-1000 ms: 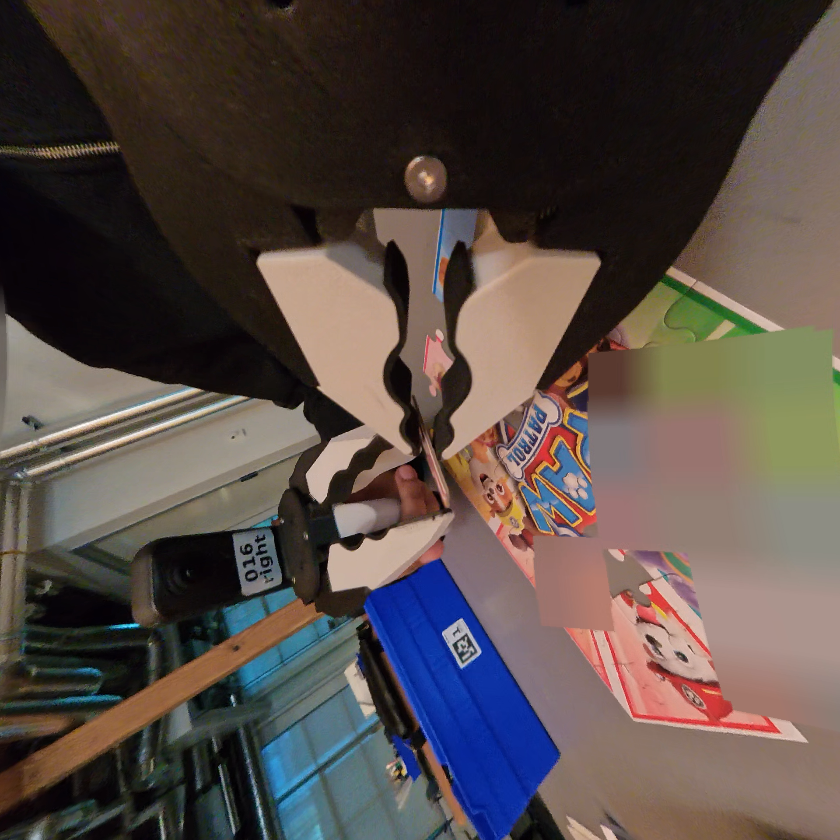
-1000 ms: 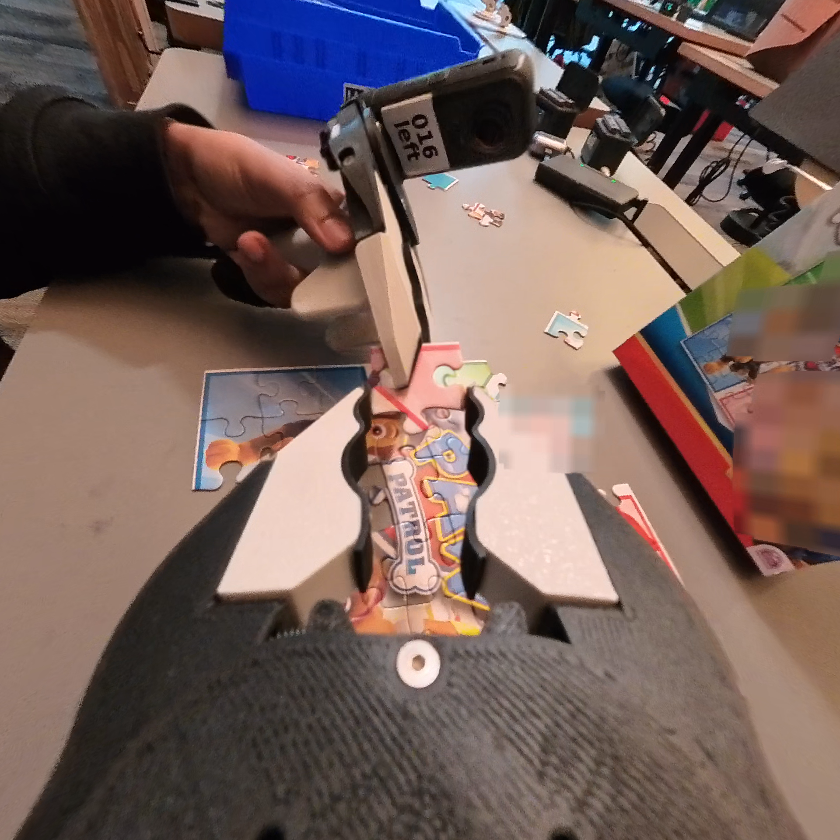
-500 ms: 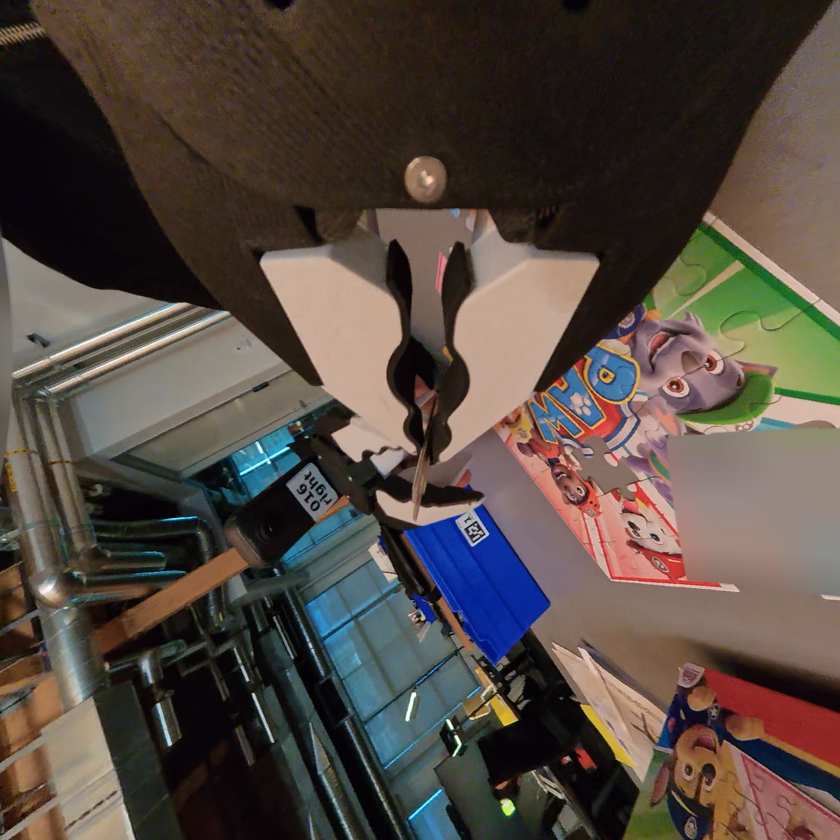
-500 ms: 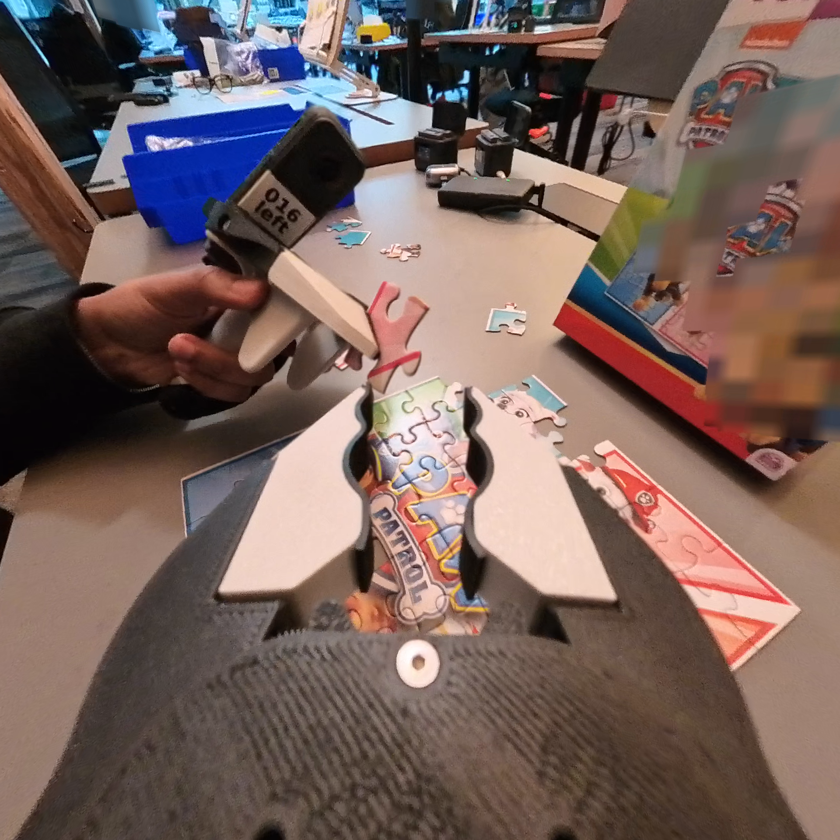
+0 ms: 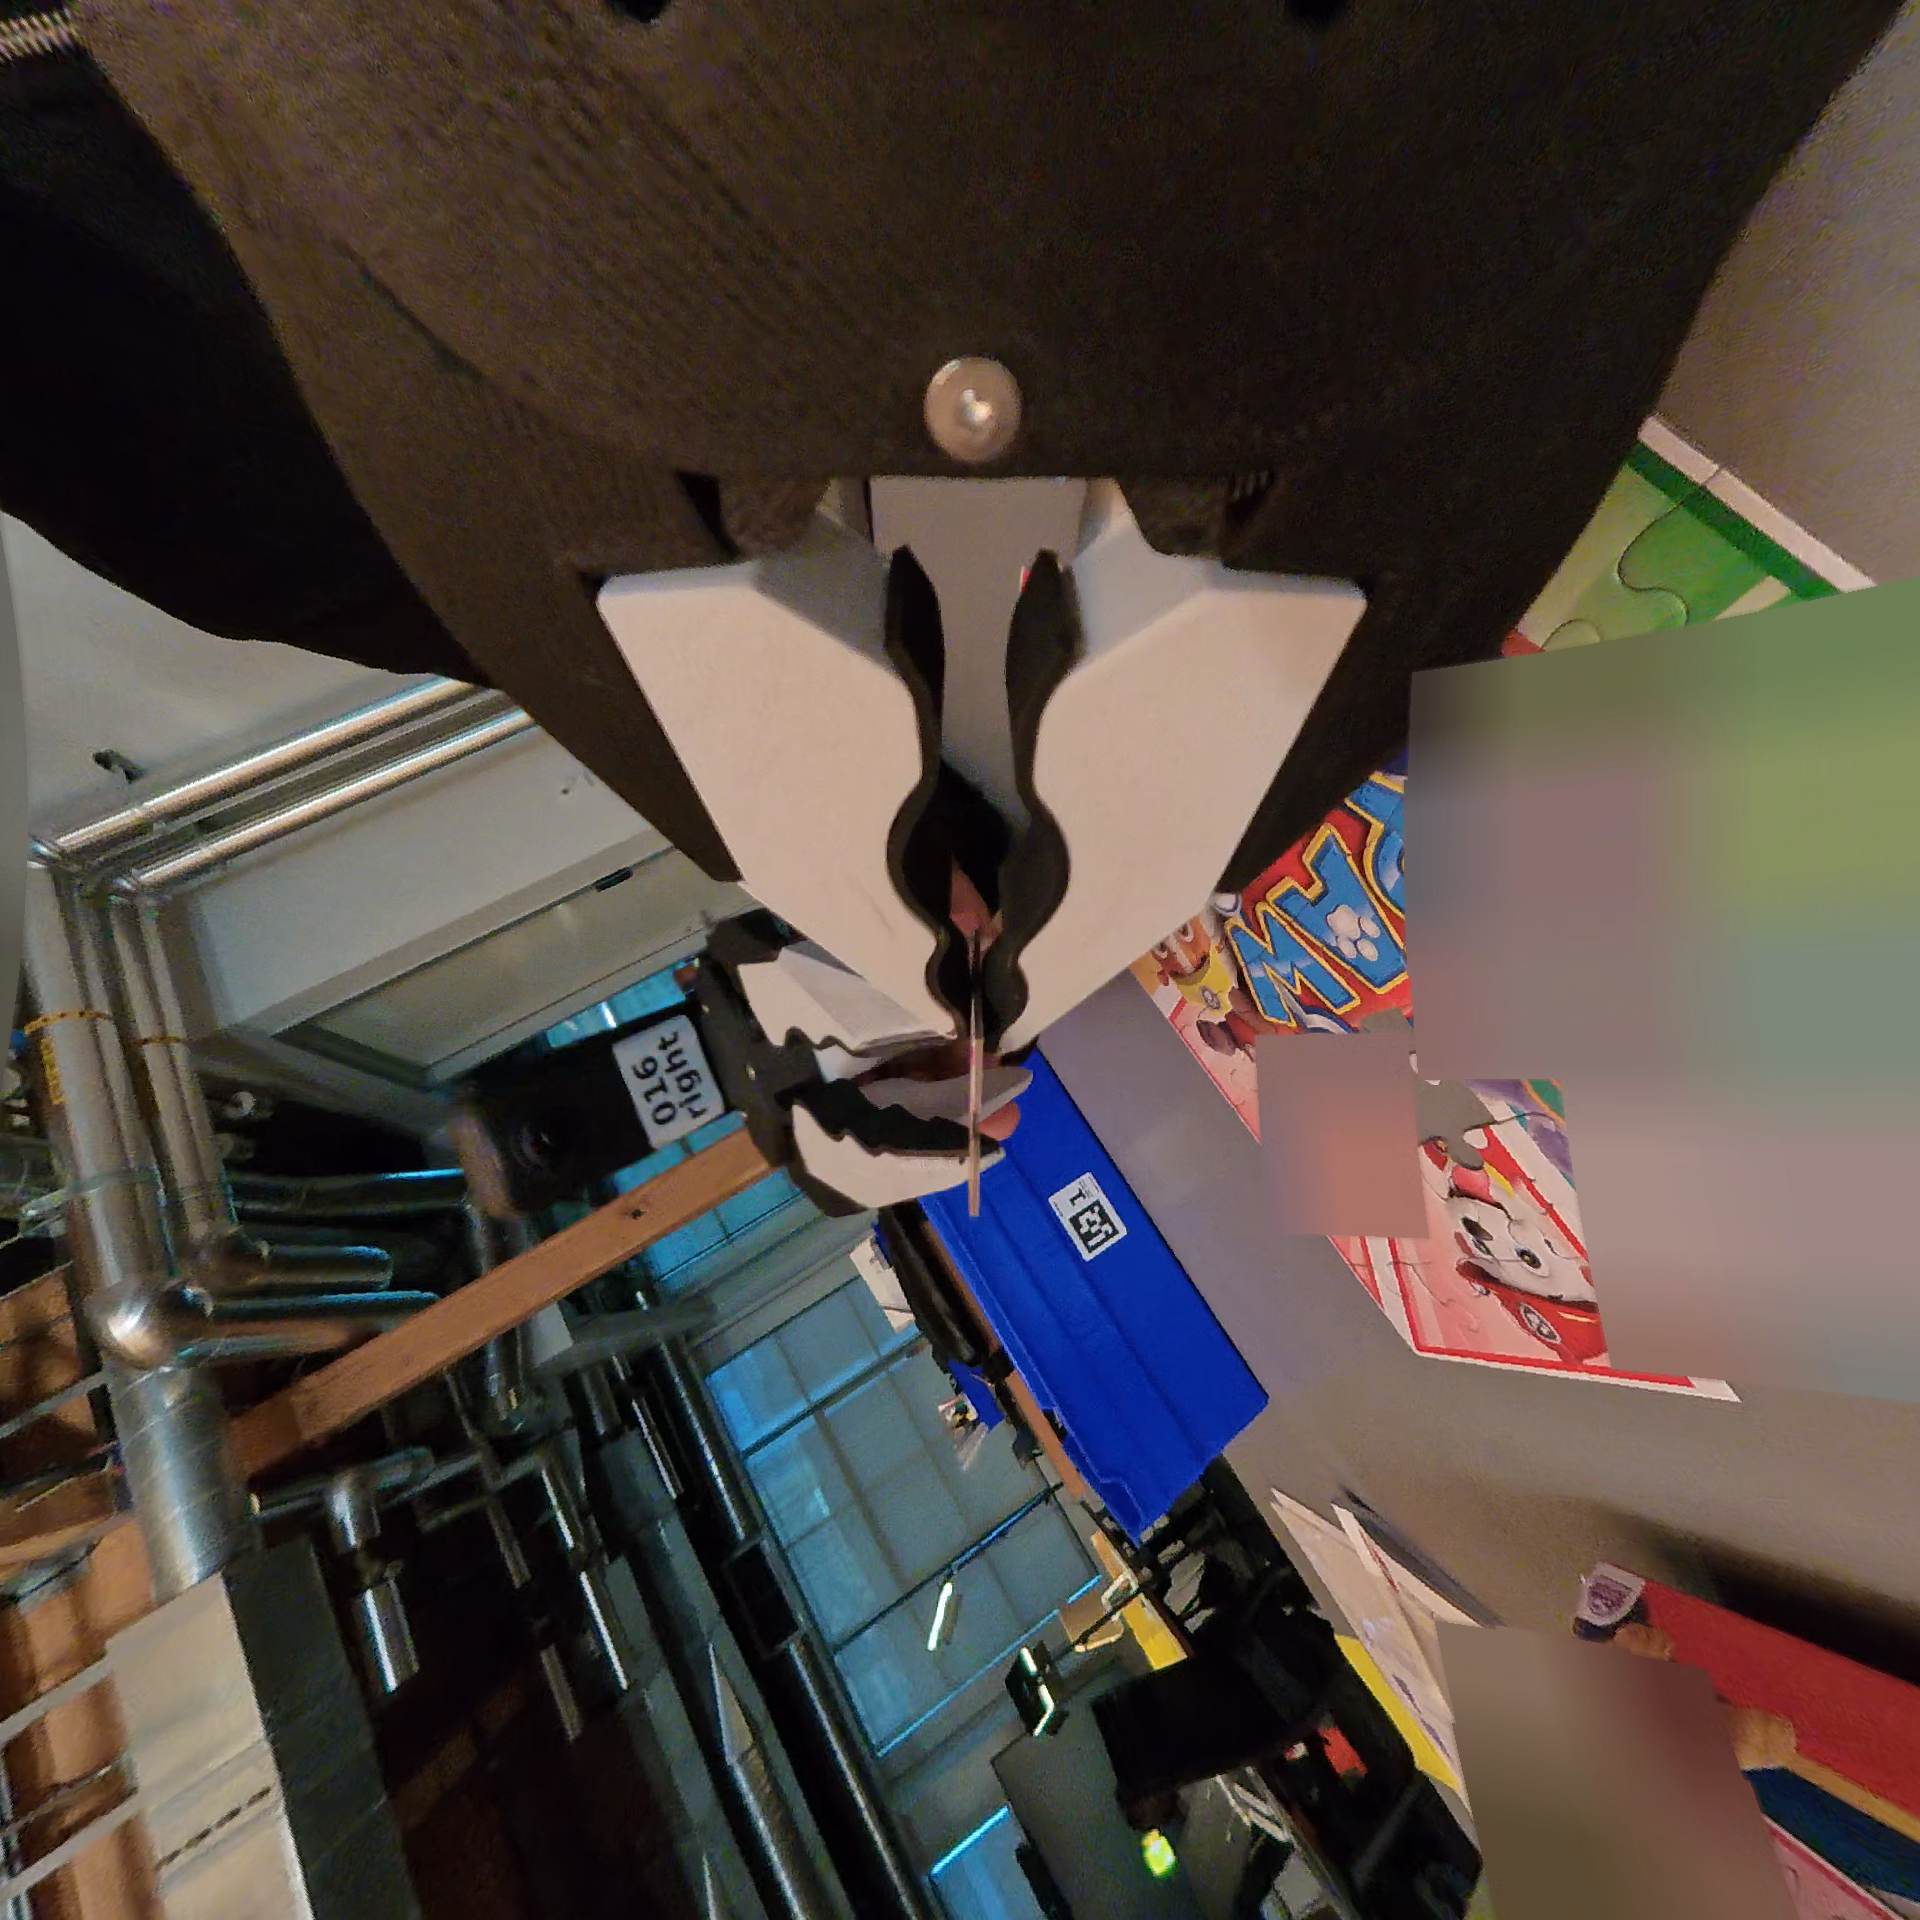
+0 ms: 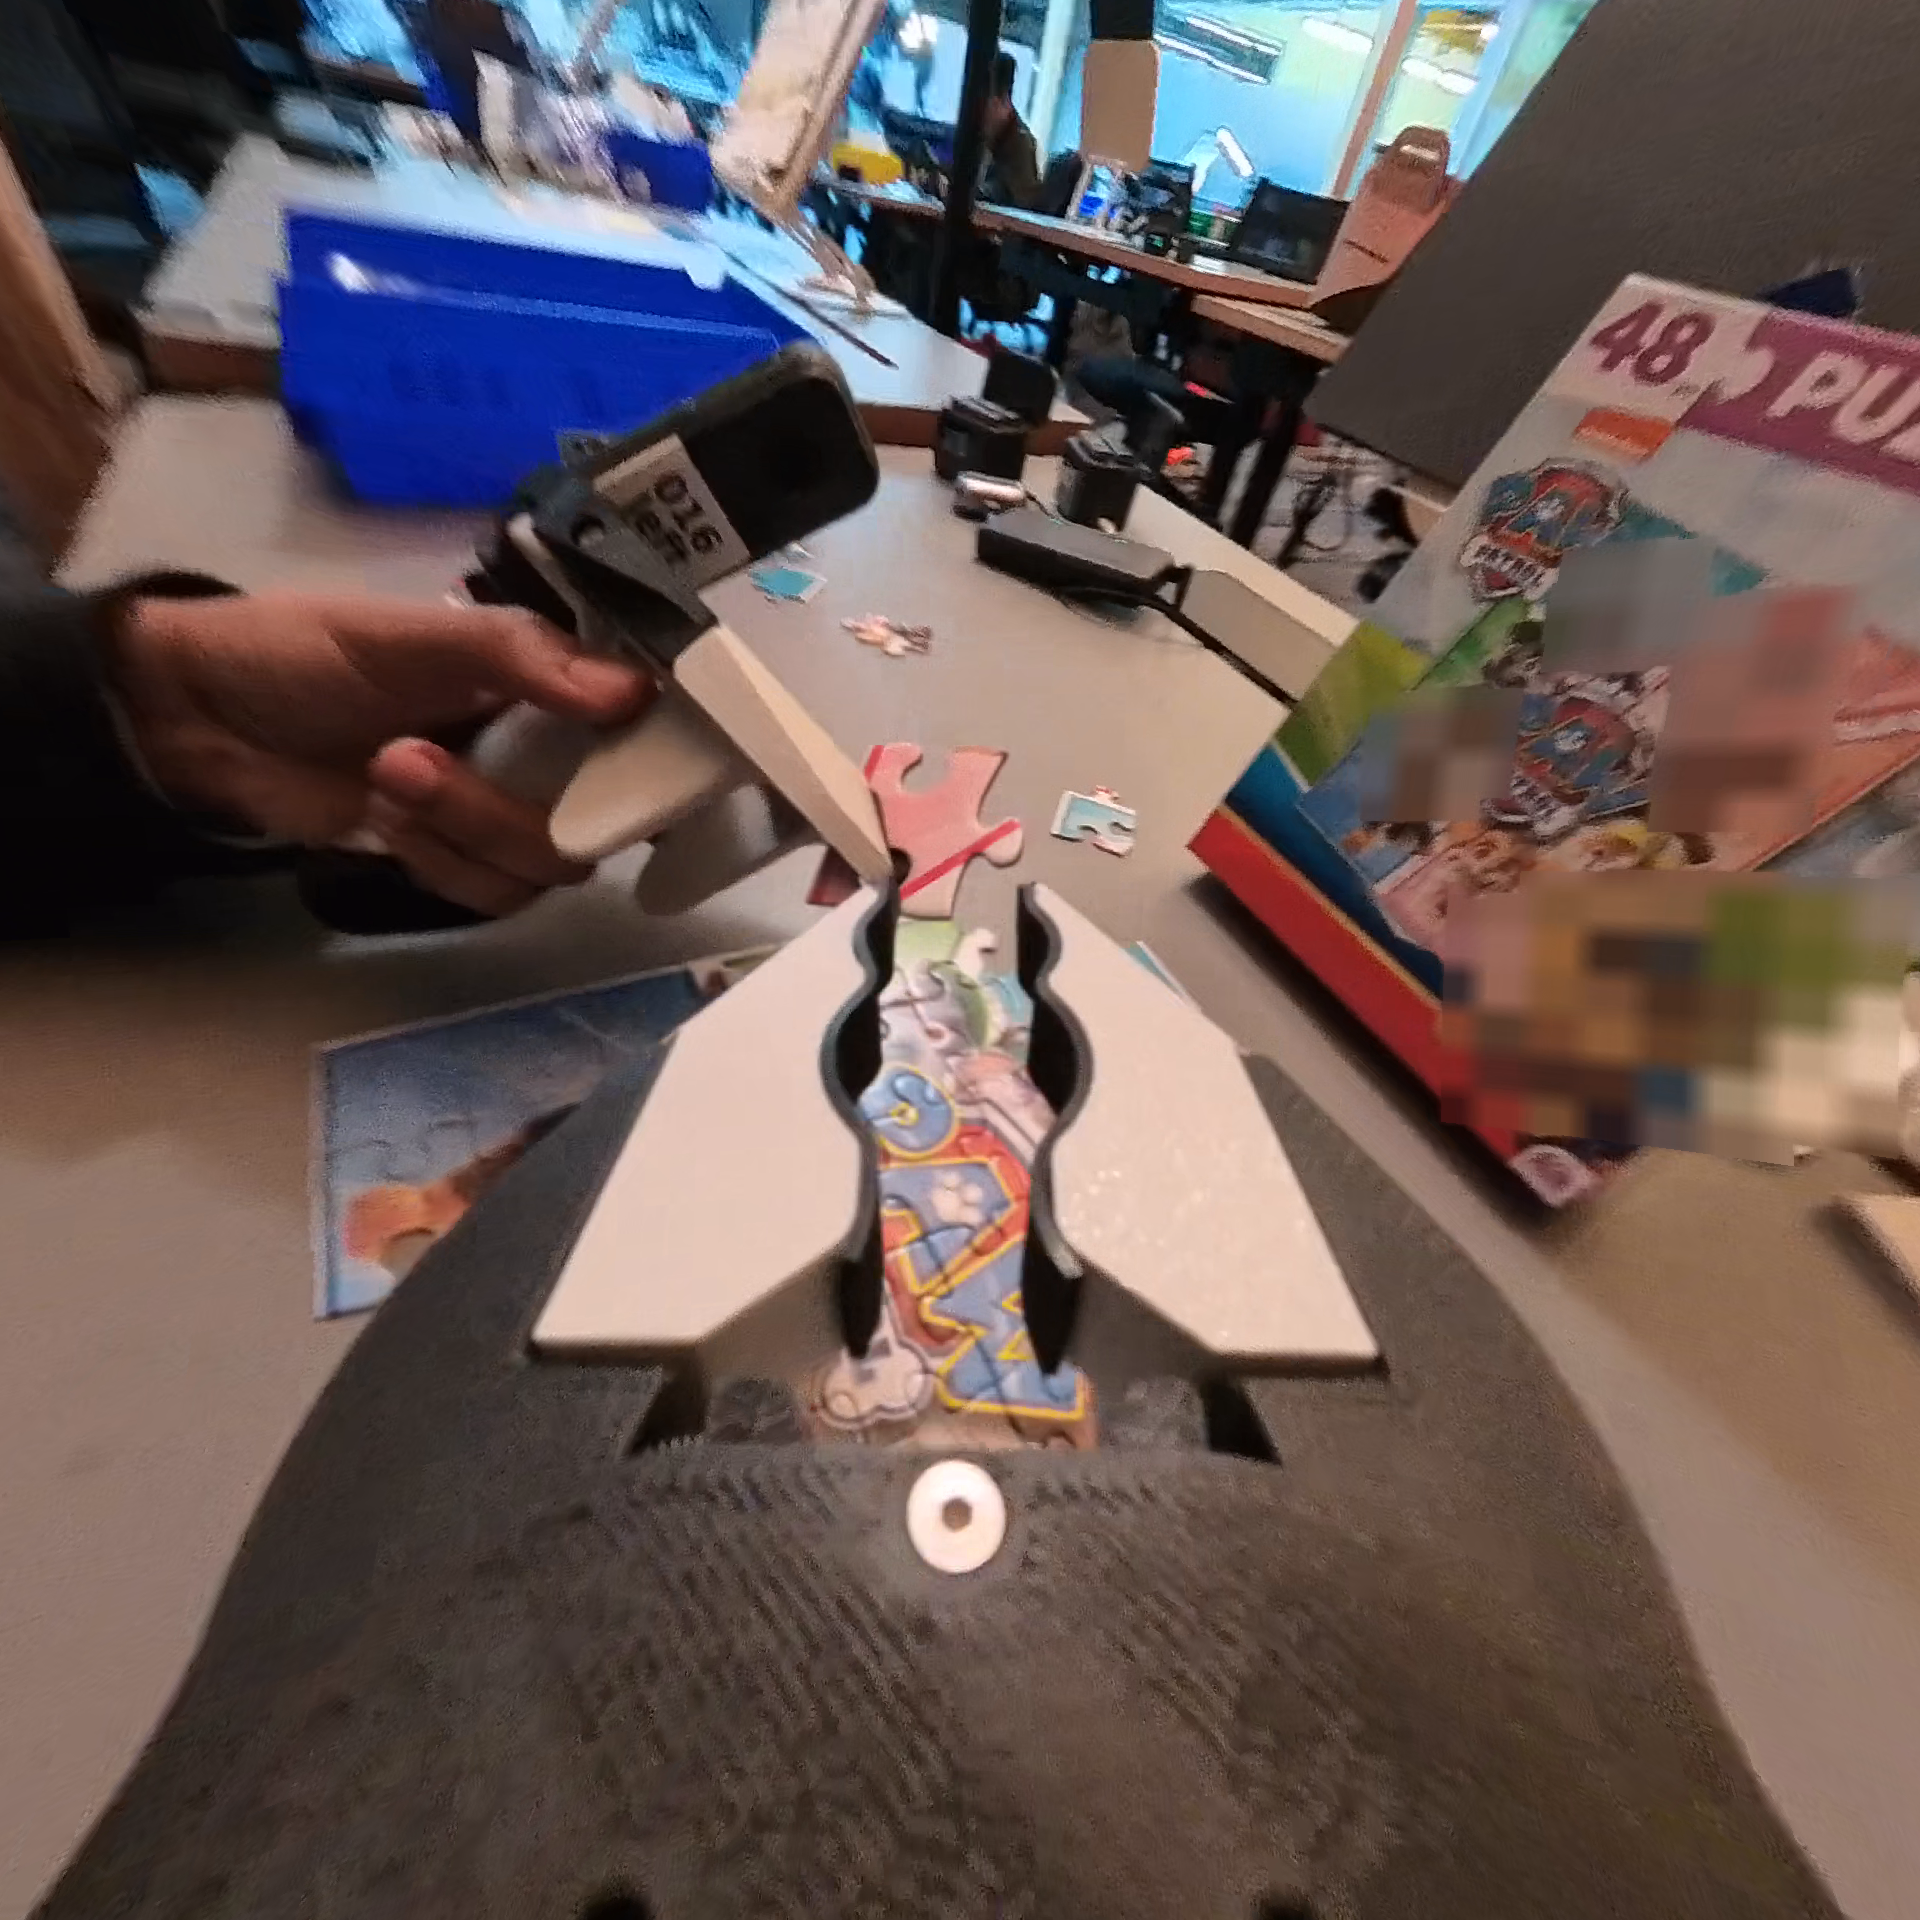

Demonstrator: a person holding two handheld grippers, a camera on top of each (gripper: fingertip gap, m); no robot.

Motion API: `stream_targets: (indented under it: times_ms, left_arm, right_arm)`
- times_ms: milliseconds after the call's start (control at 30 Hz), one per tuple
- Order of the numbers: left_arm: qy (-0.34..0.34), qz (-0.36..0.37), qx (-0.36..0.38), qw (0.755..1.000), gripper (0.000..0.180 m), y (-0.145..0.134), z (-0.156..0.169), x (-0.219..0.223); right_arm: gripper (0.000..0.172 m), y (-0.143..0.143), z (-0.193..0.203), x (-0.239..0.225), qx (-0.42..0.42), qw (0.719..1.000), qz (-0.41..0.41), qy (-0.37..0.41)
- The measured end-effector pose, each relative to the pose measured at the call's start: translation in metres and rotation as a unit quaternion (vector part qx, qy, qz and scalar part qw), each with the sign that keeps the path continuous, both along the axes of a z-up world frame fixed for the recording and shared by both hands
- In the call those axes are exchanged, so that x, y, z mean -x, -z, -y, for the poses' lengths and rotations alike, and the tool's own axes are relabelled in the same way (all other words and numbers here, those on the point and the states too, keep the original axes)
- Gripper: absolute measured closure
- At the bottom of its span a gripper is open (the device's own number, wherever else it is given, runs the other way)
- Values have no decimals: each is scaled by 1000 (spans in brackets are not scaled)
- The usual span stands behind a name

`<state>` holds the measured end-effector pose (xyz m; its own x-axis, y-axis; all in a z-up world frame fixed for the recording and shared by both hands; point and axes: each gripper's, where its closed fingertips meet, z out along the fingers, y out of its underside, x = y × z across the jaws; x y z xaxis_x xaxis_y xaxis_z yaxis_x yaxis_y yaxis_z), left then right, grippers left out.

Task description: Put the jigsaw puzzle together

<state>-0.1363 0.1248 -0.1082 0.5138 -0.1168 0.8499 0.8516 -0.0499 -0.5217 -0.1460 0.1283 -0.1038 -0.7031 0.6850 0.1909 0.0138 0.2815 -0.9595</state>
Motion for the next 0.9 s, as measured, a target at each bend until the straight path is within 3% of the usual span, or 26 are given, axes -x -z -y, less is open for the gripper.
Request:
stream_targets:
  times_ms: [167, 400, 733, 900]
  left_arm:
    - [9, -24, 29, 999, 180, 7, -4, -6]
    - [9, -14, 15, 1000, 180, 3, -3, -5]
    - [37, -21, 13, 999, 180, 3, -5, -14]
    - [52, -23, 10, 998, 169, 2, -7, -20]
  right_arm:
    - [166, 3, 1, -1, -48, 998, -30, 9]
    - [148, 4, 0, -5, -65, 997, -32, -2]
    - [159, 10, 3, -13, -96, 994, -38, -24]
    - [160, 7, -2, -16, -92, 995, -43, -23]
